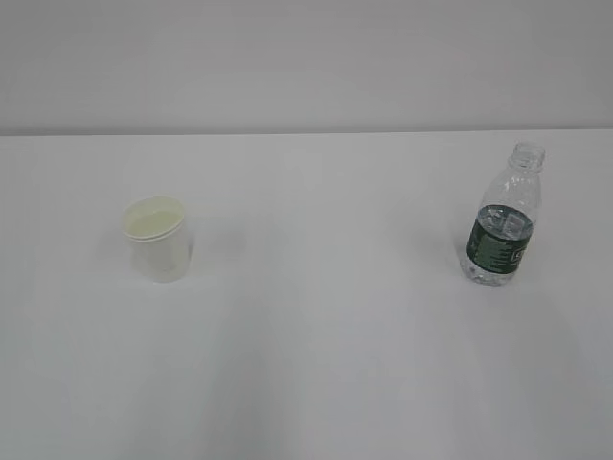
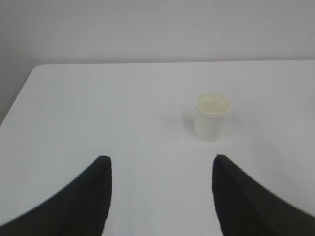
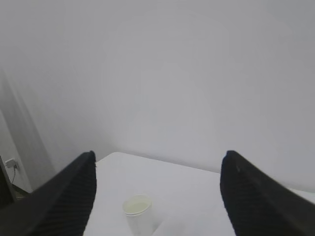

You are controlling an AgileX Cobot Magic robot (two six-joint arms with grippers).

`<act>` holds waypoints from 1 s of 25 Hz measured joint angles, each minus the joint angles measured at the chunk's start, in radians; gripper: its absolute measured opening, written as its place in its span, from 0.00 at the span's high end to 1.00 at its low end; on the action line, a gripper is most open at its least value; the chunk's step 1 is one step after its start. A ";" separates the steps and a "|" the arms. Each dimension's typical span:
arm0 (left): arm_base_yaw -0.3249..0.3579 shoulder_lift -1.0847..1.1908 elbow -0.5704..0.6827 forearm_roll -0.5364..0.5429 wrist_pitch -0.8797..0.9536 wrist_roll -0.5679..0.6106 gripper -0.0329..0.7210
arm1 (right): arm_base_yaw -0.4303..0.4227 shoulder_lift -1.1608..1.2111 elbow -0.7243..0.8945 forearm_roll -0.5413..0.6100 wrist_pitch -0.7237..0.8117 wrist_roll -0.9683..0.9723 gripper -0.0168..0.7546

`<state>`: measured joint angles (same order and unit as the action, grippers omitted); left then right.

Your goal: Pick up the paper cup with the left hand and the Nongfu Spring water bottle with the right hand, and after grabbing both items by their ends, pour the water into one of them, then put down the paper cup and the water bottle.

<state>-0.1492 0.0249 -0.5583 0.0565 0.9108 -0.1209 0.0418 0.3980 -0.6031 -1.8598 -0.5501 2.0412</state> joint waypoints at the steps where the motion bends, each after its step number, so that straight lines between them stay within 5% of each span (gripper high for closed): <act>1: 0.000 0.000 0.000 0.000 -0.011 0.000 0.35 | 0.000 0.000 0.000 0.000 0.000 -0.003 0.22; 17: 0.000 0.000 0.000 -0.017 -0.052 0.000 0.35 | 0.000 0.000 -0.011 0.002 0.030 -0.089 0.22; 25: 0.000 0.000 0.000 -0.017 -0.052 0.000 0.35 | 0.000 0.000 -0.011 0.203 0.078 -0.213 0.22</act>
<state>-0.1492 0.0249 -0.5583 0.0393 0.8589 -0.1209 0.0418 0.3980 -0.6140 -1.6567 -0.4720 1.8279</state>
